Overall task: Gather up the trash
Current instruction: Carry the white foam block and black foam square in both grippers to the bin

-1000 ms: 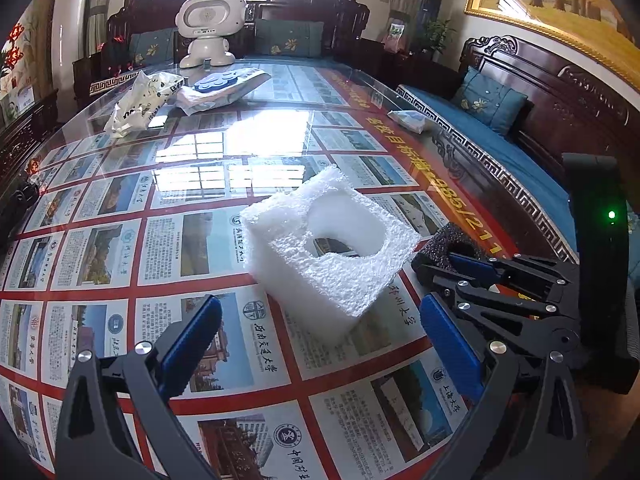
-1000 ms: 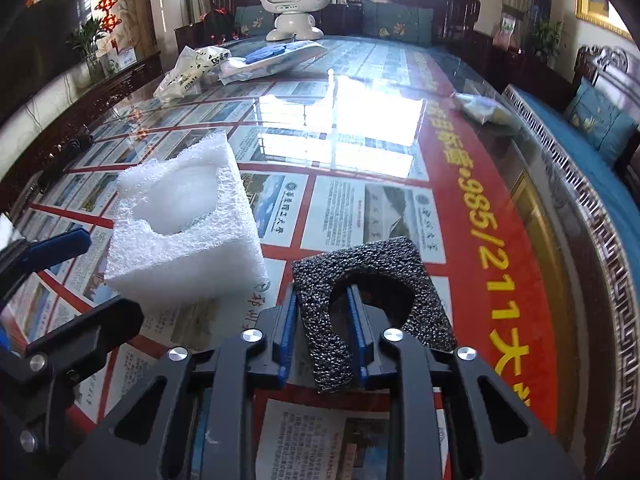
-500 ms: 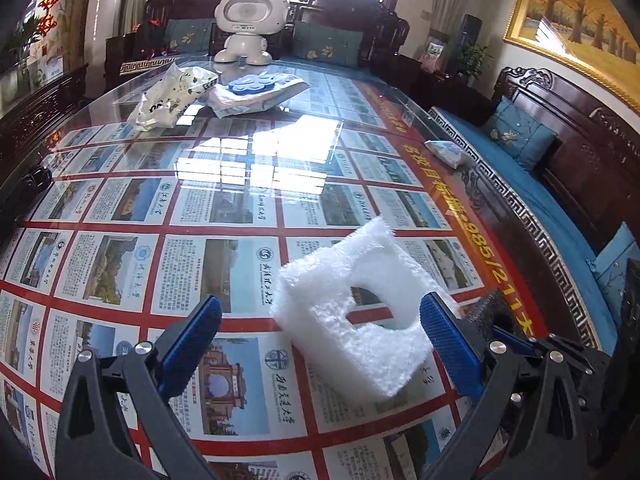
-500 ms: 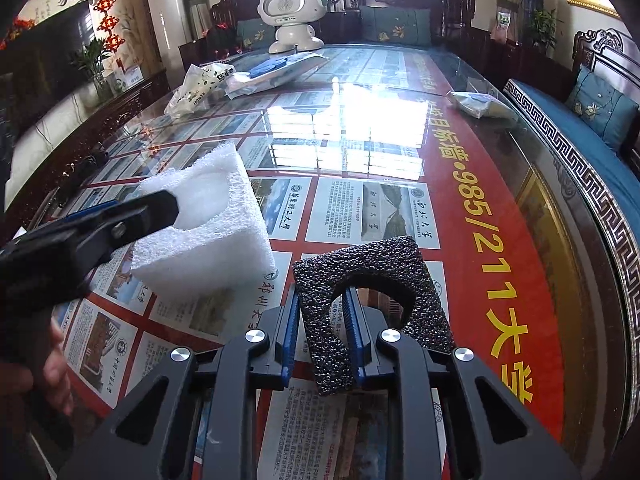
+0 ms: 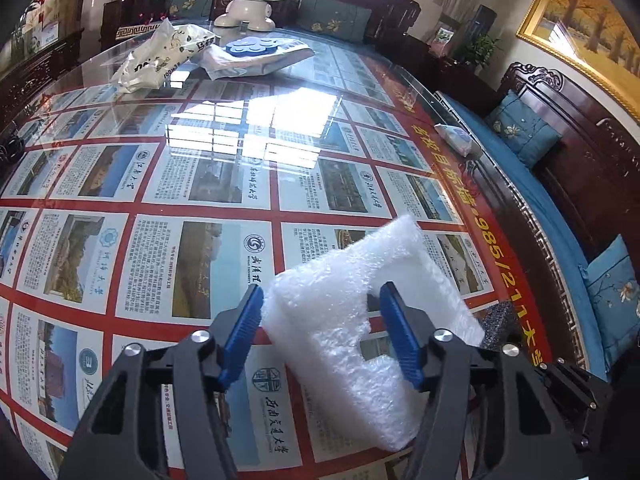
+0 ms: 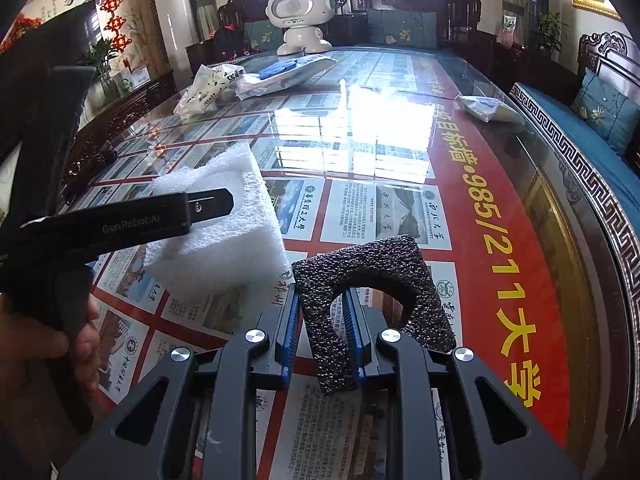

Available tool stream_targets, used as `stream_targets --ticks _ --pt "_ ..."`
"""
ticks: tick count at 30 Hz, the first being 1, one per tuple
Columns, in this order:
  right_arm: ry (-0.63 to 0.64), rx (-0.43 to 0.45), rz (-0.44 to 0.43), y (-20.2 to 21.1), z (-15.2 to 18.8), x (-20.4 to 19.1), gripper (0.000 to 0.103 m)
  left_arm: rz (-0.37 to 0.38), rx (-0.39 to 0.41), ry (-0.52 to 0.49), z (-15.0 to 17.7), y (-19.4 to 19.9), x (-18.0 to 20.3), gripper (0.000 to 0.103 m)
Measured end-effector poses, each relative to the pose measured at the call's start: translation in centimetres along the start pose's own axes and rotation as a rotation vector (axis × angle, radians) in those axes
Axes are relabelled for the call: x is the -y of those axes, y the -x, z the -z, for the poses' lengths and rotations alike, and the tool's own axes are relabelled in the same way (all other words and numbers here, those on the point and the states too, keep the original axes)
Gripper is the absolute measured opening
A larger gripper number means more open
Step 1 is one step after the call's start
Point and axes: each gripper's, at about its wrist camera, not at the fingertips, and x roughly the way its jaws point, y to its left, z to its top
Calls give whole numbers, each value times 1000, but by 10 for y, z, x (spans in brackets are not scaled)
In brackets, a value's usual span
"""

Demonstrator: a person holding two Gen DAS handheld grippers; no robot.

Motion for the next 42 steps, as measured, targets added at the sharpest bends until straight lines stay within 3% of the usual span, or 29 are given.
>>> stream_targets --ticks 2,9,20,31,38,42 --pt "-6 9 0 2 2 1 21 -6 20 -24 1 5 4 51" --pt "-3 55 -1 21 4 -2 21 7 85 -82 19 38 13 47" --pt "28 163 -32 112 41 -29 21 31 184 -178 75 135 30 46" --pt "43 252 -52 231 142 -67 21 135 206 -225 177 234 37 46" --pt "21 249 -75 276 218 -91 21 183 142 -272 257 265 42 46" --pt "-7 215 -62 286 265 -100 21 174 119 -321 302 278 41 47"
